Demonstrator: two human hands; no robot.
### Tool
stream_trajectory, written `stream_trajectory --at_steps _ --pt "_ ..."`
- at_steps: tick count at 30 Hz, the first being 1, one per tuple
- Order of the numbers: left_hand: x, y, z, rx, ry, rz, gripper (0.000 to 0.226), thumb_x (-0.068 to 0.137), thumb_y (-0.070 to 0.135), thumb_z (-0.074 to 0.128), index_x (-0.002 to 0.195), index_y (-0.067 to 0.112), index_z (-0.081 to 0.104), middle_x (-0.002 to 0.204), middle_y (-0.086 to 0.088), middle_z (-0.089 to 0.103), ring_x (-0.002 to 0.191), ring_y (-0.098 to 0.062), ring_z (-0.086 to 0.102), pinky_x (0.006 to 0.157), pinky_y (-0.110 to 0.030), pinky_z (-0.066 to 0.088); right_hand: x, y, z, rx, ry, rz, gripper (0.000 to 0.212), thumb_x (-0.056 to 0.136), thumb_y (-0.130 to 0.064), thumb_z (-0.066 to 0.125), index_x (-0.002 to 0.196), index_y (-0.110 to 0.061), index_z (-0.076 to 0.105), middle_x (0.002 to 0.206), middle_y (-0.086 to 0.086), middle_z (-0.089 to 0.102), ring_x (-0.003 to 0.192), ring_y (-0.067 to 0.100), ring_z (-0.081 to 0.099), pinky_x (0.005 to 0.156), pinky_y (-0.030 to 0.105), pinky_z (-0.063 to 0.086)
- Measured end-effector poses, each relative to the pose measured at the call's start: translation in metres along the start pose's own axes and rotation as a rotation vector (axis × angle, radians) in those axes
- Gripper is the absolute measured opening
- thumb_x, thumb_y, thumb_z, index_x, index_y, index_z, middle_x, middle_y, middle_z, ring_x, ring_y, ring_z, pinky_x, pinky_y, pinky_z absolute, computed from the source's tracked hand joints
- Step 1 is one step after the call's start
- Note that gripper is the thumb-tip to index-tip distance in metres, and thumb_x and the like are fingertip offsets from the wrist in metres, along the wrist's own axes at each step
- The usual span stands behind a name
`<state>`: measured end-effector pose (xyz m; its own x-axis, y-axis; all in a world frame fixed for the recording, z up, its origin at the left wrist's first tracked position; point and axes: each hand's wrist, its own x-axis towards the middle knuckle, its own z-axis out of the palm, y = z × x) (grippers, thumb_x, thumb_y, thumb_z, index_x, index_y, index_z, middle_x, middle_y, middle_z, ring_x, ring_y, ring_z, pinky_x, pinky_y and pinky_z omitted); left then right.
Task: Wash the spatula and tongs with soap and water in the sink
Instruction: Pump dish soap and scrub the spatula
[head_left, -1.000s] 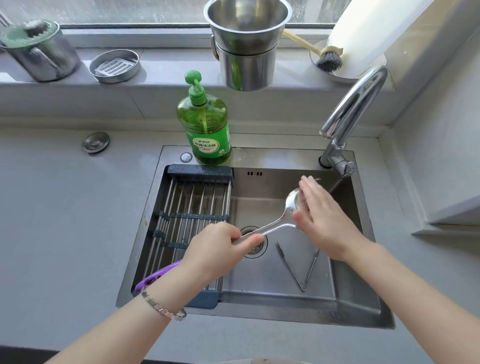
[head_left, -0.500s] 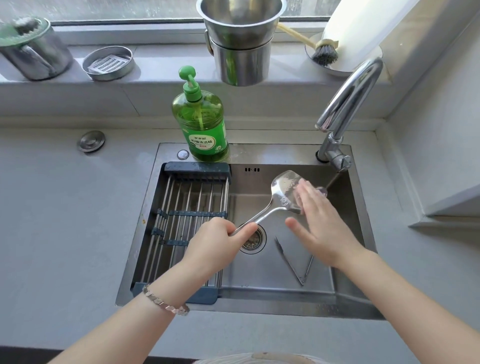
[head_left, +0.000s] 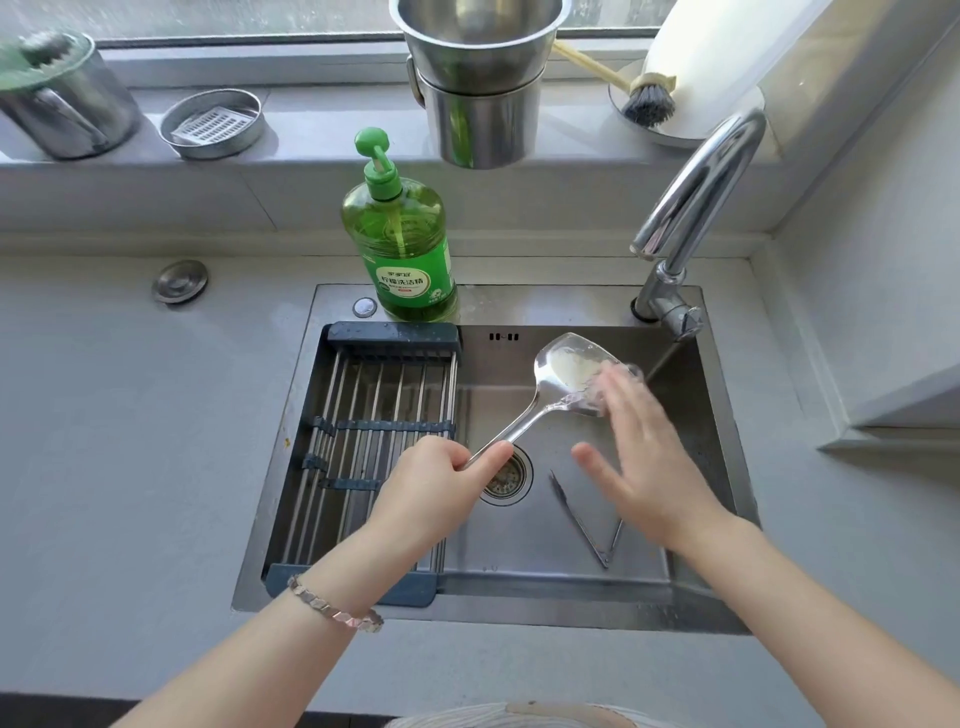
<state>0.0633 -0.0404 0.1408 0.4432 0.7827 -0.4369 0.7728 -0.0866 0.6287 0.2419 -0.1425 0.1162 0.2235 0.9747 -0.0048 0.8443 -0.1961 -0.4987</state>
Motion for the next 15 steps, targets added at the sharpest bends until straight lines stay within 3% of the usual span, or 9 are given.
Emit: stream_trajectory --at_steps 2,5,7,9,11,13,15 --pt "0.001 0.0 -0.001 0.009 0.001 -0.004 0.061 0.083 0.06 0.053 0.051 0.019 0.022 0.046 0.004 0.02 0.044 -0.016 0.02 0.053 -0.028 0.021 0.001 0.001 -0.004 0.007 0.019 0.015 0.099 0.081 -0.077 0.005 0.148 -0.005 0.018 0.156 0.008 0.013 0.142 0.007 -0.002 0.115 0.016 -0.008" --pt "0.001 0.0 -0.001 0.027 0.006 -0.007 0.061 0.082 0.062 0.052 0.05 0.019 0.023 0.045 0.005 0.021 0.044 -0.017 0.021 0.052 -0.028 0.021 -0.01 -0.017 0.003 0.016 -0.066 -0.272 0.078 0.093 -0.062 0.021 0.143 -0.004 0.031 0.152 0.006 0.024 0.143 0.003 0.005 0.117 0.02 0.002" --pt "0.002 0.002 -0.001 0.024 0.015 0.001 0.061 0.08 0.064 0.051 0.05 0.019 0.024 0.045 0.004 0.021 0.045 -0.018 0.02 0.05 -0.028 0.02 -0.015 -0.03 0.002 0.261 -0.103 -0.314 0.065 0.095 -0.055 0.027 0.137 -0.008 0.045 0.144 -0.002 0.038 0.138 -0.009 0.017 0.114 0.014 0.011" --pt "0.002 0.004 -0.002 0.024 0.016 0.008 0.061 0.081 0.063 0.052 0.05 0.019 0.025 0.045 0.004 0.022 0.045 -0.018 0.021 0.049 -0.028 0.02 -0.01 -0.032 -0.006 0.485 0.003 -0.255 0.053 0.095 -0.05 0.033 0.124 -0.012 0.057 0.131 -0.007 0.051 0.128 -0.01 0.037 0.11 0.012 0.025" --pt "0.002 0.006 -0.003 0.04 0.01 0.011 0.06 0.083 0.06 0.053 0.051 0.018 0.026 0.045 0.004 0.023 0.044 -0.018 0.023 0.049 -0.027 0.021 0.001 -0.027 -0.011 0.517 0.191 -0.163 0.05 0.095 -0.05 0.033 0.121 -0.015 0.057 0.13 -0.007 0.051 0.127 -0.004 0.042 0.108 0.015 0.029" --pt "0.001 0.008 -0.004 0.065 0.004 0.021 0.058 0.084 0.059 0.052 0.053 0.016 0.029 0.046 0.003 0.025 0.045 -0.019 0.024 0.048 -0.027 0.022 0.014 -0.022 -0.013 0.319 0.169 -0.072 0.072 0.09 -0.064 0.02 0.138 -0.015 0.039 0.147 -0.007 0.028 0.14 0.0 0.02 0.116 0.017 0.011" --pt "-0.001 0.01 -0.003 0.148 0.008 0.051 0.055 0.085 0.061 0.049 0.058 0.014 0.037 0.048 0.001 0.031 0.047 -0.02 0.028 0.047 -0.027 0.023 0.023 -0.011 -0.007 0.038 -0.011 -0.049 0.1 0.075 -0.08 -0.001 0.149 -0.014 0.011 0.153 -0.008 -0.002 0.142 0.002 -0.006 0.113 0.015 -0.012"
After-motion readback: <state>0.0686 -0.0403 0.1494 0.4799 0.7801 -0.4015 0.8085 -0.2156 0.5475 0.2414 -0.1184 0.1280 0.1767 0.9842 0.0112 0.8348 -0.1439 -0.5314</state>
